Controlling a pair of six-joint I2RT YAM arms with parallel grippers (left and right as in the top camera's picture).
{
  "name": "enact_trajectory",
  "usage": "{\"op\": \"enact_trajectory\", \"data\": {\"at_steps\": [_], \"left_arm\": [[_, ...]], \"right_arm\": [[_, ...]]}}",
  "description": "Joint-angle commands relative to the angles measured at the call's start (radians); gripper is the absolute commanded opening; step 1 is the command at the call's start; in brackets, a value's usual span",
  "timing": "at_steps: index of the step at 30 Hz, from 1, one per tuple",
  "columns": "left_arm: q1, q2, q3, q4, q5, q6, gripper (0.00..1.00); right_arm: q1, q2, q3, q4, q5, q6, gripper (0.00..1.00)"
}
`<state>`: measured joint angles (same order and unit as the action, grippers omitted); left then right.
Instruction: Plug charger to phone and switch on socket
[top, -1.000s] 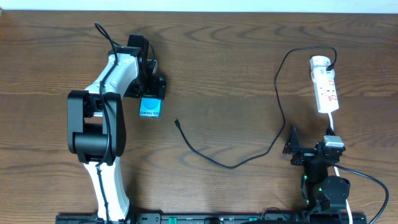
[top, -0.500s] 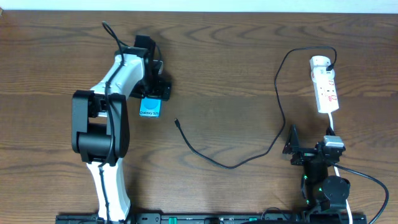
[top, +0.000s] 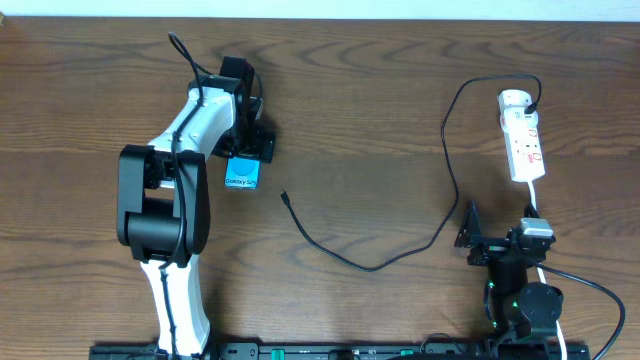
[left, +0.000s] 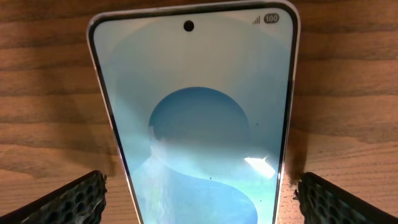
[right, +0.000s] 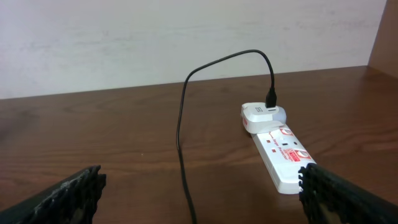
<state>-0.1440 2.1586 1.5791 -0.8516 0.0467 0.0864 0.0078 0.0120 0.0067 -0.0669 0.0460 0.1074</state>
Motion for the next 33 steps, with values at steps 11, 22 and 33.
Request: {"op": "enact_trajectory", "data": {"at_steps": [11,22,33], "left_arm": [[0.003,0.013,-0.019,0.012,-0.017,0.007,0.98],[0.003,0.013,-0.035,0.025,-0.014,0.006,0.98],[0.003,0.013,-0.035,0.028,-0.014,0.006,0.99]], "right_arm": [[0.005,-0.006,-0.001,-0.004,0.011,0.008,0.99],[0.005,-0.006,-0.001,-0.004,0.011,0.008,0.99],[0.005,-0.006,-0.001,-0.004,0.011,0.008,0.99]]}}
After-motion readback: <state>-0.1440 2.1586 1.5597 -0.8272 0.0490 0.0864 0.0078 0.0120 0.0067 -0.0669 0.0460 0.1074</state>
